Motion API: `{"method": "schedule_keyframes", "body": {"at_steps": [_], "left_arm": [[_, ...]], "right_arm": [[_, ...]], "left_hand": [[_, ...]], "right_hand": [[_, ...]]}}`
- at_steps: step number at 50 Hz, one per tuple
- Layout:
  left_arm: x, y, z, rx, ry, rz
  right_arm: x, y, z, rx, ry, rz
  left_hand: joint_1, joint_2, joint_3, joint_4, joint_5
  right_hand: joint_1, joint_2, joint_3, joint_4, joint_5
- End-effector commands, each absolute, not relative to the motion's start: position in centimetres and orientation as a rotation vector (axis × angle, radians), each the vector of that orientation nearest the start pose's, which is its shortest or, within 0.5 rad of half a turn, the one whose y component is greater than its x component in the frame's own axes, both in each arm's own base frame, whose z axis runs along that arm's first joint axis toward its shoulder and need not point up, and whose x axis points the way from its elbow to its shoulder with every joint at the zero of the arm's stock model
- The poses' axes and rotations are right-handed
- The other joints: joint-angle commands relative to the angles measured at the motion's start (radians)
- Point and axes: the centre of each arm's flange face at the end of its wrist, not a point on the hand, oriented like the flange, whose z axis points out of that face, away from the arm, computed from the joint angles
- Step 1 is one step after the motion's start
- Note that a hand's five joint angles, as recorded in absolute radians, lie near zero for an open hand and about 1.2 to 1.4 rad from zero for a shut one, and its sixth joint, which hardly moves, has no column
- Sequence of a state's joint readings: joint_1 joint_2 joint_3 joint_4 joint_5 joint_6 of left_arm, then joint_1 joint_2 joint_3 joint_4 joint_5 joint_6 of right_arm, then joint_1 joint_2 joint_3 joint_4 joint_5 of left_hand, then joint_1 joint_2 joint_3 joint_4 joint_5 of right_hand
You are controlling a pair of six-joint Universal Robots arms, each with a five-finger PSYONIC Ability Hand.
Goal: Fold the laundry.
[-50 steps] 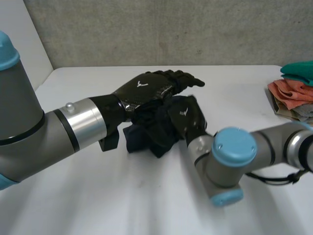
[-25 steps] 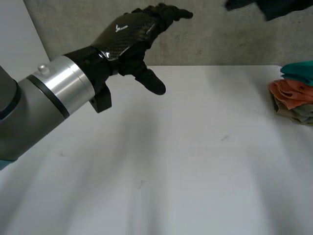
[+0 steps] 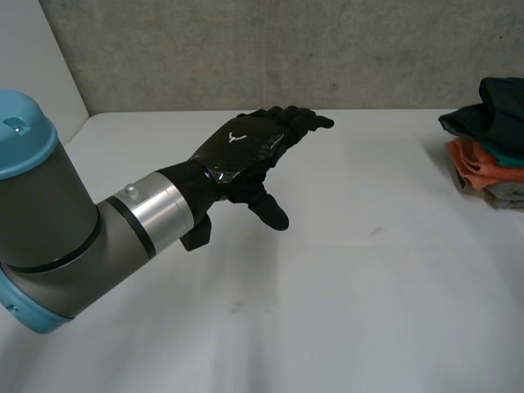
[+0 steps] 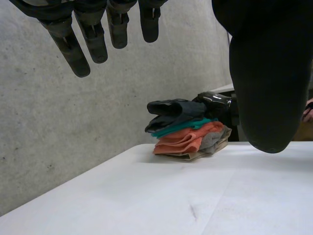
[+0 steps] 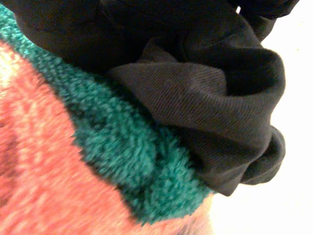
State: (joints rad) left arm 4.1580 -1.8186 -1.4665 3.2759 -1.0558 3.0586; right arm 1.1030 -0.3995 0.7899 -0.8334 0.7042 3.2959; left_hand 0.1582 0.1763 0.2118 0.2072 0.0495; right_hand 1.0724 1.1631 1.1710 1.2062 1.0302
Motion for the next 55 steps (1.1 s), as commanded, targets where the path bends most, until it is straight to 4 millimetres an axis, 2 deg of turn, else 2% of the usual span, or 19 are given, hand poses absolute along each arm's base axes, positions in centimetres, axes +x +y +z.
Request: {"method": "schedule_keyframes", "body": {"at_steps": [1, 4, 7, 8, 12, 18, 22, 30, 34, 35, 38, 39, 41, 42, 45, 46, 49, 51, 55], "left_arm": [[-33.8, -20.2, 27.4, -0.863, -1.579, 1.501], [-34.1, -19.8, 27.9, -0.871, -1.561, 1.504], [-34.2, -19.4, 28.5, -0.873, -1.539, 1.512], [-34.4, -19.1, 28.8, -0.875, -1.527, 1.515], [-34.7, -18.5, 29.6, -0.879, -1.496, 1.528], [-34.8, -17.7, 30.3, -0.877, -1.473, 1.534], [-34.8, -16.9, 30.9, -0.882, -1.45, 1.533], [-34.4, -15.8, 32.8, -0.881, -1.391, 1.578], [-34.0, -15.6, 34.8, -0.85, -1.344, 1.639], [-34.0, -15.7, 35.4, -0.84, -1.333, 1.657], [-33.5, -16.3, 37.7, -0.769, -1.305, 1.746], [-33.3, -16.5, 38.4, -0.743, -1.298, 1.774], [-32.9, -17.0, 39.6, -0.689, -1.295, 1.832], [-32.4, -17.4, 40.6, -0.639, -1.301, 1.883], [-31.3, -18.1, 41.9, -0.56, -1.327, 1.965], [-30.5, -18.5, 42.5, -0.521, -1.355, 2.017], [-29.0, -19.4, 43.1, -0.467, -1.407, 2.109], [-27.2, -20.5, 43.3, -0.443, -1.478, 2.221], [-23.8, -23.7, 41.5, -0.488, -1.72, 2.397]], "right_arm": [[-4.2, -54.4, 12.2, -0.542, 1.688, -2.336], [-4.2, -54.2, 13.6, -0.474, 1.715, -2.347], [-4.4, -53.6, 14.8, -0.373, 1.771, -2.346], [-4.6, -53.1, 15.7, -0.299, 1.811, -2.356], [-4.9, -51.6, 17.9, -0.22, 1.873, -2.382], [-5.2, -49.1, 20.8, -0.237, 1.913, -2.411], [-6.4, -47.2, 22.4, -0.257, 2.003, -2.476], [-11.5, -45.2, 26.9, -0.242, 2.286, -2.914], [-13.2, -44.9, 31.1, -0.17, 2.361, -3.279], [-12.6, -44.9, 32.9, -0.166, 2.295, -3.414], [-10.3, -45.2, 35.4, -0.219, 2.049, -3.556], [-8.4, -45.0, 37.1, -0.263, 1.859, -3.613], [-6.0, -44.8, 38.5, -0.317, 1.683, -3.617], [-3.2, -44.4, 39.6, -0.385, 1.522, -3.573], [0.7, -43.3, 40.8, -0.493, 1.319, -3.45], [3.2, -42.6, 41.1, -0.551, 1.23, -3.34], [6.4, -41.4, 40.7, -0.591, 1.161, -3.161], [9.7, -39.9, 39.8, -0.616, 1.144, -2.965], [14.9, -37.0, 37.0, -0.635, 1.236, -2.646]], "left_hand": [[0.016, -0.002, -0.037, -0.033, -0.05], [0.016, -0.002, -0.037, -0.033, -0.05], [0.016, -0.002, -0.037, -0.033, -0.05], [0.016, -0.002, -0.037, -0.033, -0.05], [0.016, -0.002, -0.037, -0.033, -0.05], [0.016, -0.002, -0.037, -0.033, -0.05], [0.016, -0.002, -0.037, -0.033, -0.05], [0.016, -0.002, -0.037, -0.033, -0.05], [0.016, -0.002, -0.037, -0.033, -0.05], [0.016, -0.002, -0.037, -0.033, -0.05], [0.016, -0.002, -0.037, -0.033, -0.05], [0.016, -0.002, -0.037, -0.033, -0.05], [0.016, -0.002, -0.037, -0.033, -0.05], [0.016, -0.002, -0.037, -0.033, -0.05], [0.016, -0.002, -0.037, -0.033, -0.05], [0.016, -0.002, -0.037, -0.033, -0.05], [0.016, -0.002, -0.037, -0.033, -0.05], [0.016, -0.002, -0.037, -0.033, -0.05], [0.016, -0.002, -0.037, -0.033, -0.05]], "right_hand": [[0.324, 0.233, 0.225, 0.19, 0.192], [0.321, 0.23, 0.222, 0.187, 0.188], [-0.712, -0.803, -0.811, -0.846, -0.844], [-0.898, -0.989, -0.996, -1.032, -1.03], [-0.898, -0.989, -0.996, -1.032, -1.03], [-0.898, -0.989, -0.996, -1.032, -1.03], [-0.898, -0.989, -0.996, -1.032, -1.03], [-0.898, -0.989, -0.996, -1.032, -1.03], [-0.898, -0.989, -0.996, -1.032, -1.03], [-0.898, -0.989, -0.996, -1.032, -1.03], [-0.898, -0.989, -0.996, -1.032, -1.03], [-0.898, -0.989, -0.996, -1.032, -1.03], [-0.898, -0.989, -0.996, -1.032, -1.03], [-0.898, -0.989, -0.996, -1.032, -1.03], [-0.898, -0.989, -0.996, -1.032, -1.03], [-0.898, -0.989, -0.996, -1.032, -1.03], [-0.898, -0.989, -0.996, -1.032, -1.03], [-0.898, -0.989, -0.996, -1.032, -1.03], [-0.898, -0.989, -0.996, -1.032, -1.03]]}}
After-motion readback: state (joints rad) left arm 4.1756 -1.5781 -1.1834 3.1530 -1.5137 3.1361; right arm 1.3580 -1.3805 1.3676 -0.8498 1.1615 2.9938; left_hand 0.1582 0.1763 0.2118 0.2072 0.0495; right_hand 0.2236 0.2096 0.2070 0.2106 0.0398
